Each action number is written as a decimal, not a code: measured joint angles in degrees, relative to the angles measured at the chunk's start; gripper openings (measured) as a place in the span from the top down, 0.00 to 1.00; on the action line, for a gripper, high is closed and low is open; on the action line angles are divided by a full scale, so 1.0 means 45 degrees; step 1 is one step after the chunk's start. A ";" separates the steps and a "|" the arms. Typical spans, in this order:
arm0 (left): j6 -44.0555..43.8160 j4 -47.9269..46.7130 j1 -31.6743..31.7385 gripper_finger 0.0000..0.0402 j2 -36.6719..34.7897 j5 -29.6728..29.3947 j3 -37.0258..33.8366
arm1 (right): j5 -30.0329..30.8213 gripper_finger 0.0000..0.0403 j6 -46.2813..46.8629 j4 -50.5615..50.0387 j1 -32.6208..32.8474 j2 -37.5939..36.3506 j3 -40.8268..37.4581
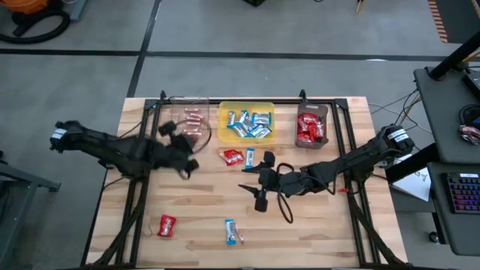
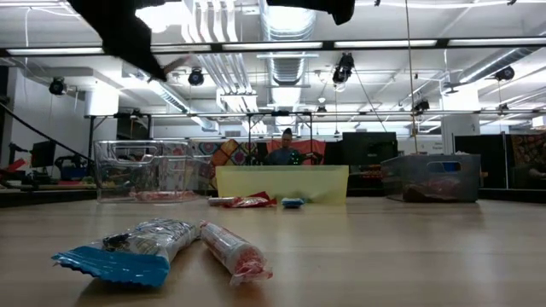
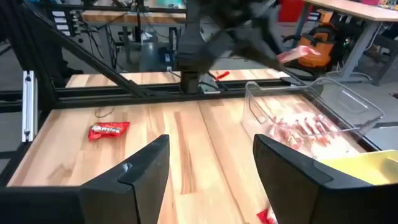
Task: Sort candy
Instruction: Put the orange candy into the transparent bin, then put the red candy into the black bin
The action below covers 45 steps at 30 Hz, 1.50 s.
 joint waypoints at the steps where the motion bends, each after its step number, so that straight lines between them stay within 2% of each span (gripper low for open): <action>1: 0.0447 -0.0880 0.0587 0.91 -0.0012 0.0337 0.0255 | 0.0000 0.44 0.0009 0.0021 0.0000 0.0058 0.0000; 3: 0.1869 -0.1910 0.1991 0.91 0.0027 0.1576 0.0628 | -0.0005 0.44 0.0063 -0.0007 0.0000 0.0086 0.0000; 7: 0.5858 -0.2435 0.4790 0.91 0.0110 0.5704 0.0732 | -0.0009 0.44 0.0095 0.0042 0.0000 0.0157 -0.0004; 9: 0.7706 -0.2509 0.6072 0.91 0.0133 0.7024 0.0609 | -0.0092 0.44 0.0202 -0.0053 0.0034 0.0182 -0.0033; 13: 0.9982 -0.2636 0.8213 0.91 0.0147 0.7937 0.0351 | -0.0192 0.44 0.0591 -0.0449 0.0089 0.0182 -0.0034; 18: 1.0619 -0.2455 0.9765 0.91 0.0586 0.8176 0.0349 | -0.0228 0.44 0.0656 -0.0533 0.0087 0.0182 -0.0034; 24: 1.0637 -0.1923 1.0096 0.89 0.1389 0.8151 0.0349 | -0.0228 0.44 0.0890 -0.0538 0.0087 0.0182 -0.0034; 36: 1.0197 -0.1920 1.0085 0.74 0.2412 0.8065 0.0349 | -0.0228 0.44 0.1187 -0.0643 0.0087 0.0182 -0.0039; 42: 0.7945 -0.2730 0.9747 0.72 0.1799 0.8190 0.0615 | -0.0228 0.44 0.1345 -0.1023 0.0087 0.0182 -0.0061; 45: 0.6267 -0.3309 0.9199 0.72 0.1293 0.9318 0.0814 | -0.0228 0.44 0.1341 -0.1019 0.0087 0.0182 -0.0083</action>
